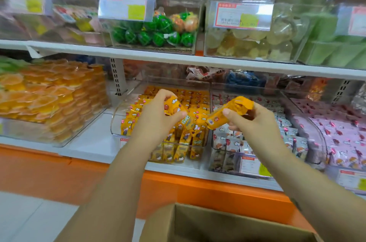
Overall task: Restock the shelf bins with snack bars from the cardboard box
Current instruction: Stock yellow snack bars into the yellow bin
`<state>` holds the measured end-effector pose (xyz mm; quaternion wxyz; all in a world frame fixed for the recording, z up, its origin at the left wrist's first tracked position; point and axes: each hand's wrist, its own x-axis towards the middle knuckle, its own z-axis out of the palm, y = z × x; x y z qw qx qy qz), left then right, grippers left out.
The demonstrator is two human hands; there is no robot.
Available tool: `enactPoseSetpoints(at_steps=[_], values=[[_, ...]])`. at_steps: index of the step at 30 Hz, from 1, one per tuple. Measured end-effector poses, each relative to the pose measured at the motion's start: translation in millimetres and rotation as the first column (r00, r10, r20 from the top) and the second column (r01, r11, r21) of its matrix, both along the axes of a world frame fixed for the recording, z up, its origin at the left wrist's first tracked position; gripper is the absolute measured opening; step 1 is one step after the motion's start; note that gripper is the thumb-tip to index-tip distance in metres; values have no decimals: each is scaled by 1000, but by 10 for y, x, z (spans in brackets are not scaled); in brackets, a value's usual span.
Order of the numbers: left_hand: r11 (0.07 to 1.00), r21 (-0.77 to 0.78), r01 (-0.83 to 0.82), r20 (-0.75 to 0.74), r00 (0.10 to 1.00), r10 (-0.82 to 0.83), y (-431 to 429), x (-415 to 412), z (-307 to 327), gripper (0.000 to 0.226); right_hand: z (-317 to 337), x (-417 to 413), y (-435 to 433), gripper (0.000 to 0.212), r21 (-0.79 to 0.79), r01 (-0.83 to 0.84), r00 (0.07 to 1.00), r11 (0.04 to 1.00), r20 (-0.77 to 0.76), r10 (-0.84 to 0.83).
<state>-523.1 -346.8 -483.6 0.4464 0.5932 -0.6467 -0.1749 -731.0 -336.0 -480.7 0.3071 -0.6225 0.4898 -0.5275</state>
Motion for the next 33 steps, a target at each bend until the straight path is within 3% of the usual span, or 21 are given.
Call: enactPoseSetpoints(at_steps=[3,8,13,18,21,24,26,29,31,33], values=[[995,81,51,101,993,-59,-137,-90,-100,42,26,13,-13,20,-6,6,998,1000,67,-6],[966,215,146,336,917,-214,-306,-303,-220,49,34,70,-6,10,16,47,997,999,52,-48],[934,326,144,437,854,-284,-386,-393,-358,48,16,101,-4,32,-41,51,998,998,38,-49],[951,293,103,440,868,-229,-357,-436,-420,46,45,119,11,34,-5,-12,996,1000,86,12],[920,358,160,334,898,-286,-347,-376,-376,57,92,106,-18,34,59,-133,981,989,150,123],[930,324,173,246,934,-259,-363,-244,-277,48,143,63,-31,27,73,-196,967,978,181,181],[967,236,100,343,922,-179,-384,-165,-229,41,152,46,-39,20,56,-162,982,985,105,156],[992,122,-22,606,794,-57,-404,-124,-263,38,124,61,-79,22,44,-26,998,999,-52,29],[986,160,-37,642,763,-76,-425,-142,-320,39,91,91,-116,26,50,22,995,999,-97,-17],[976,218,-7,580,806,-123,-456,-163,-348,39,51,116,-156,32,57,37,995,998,-93,-32]])
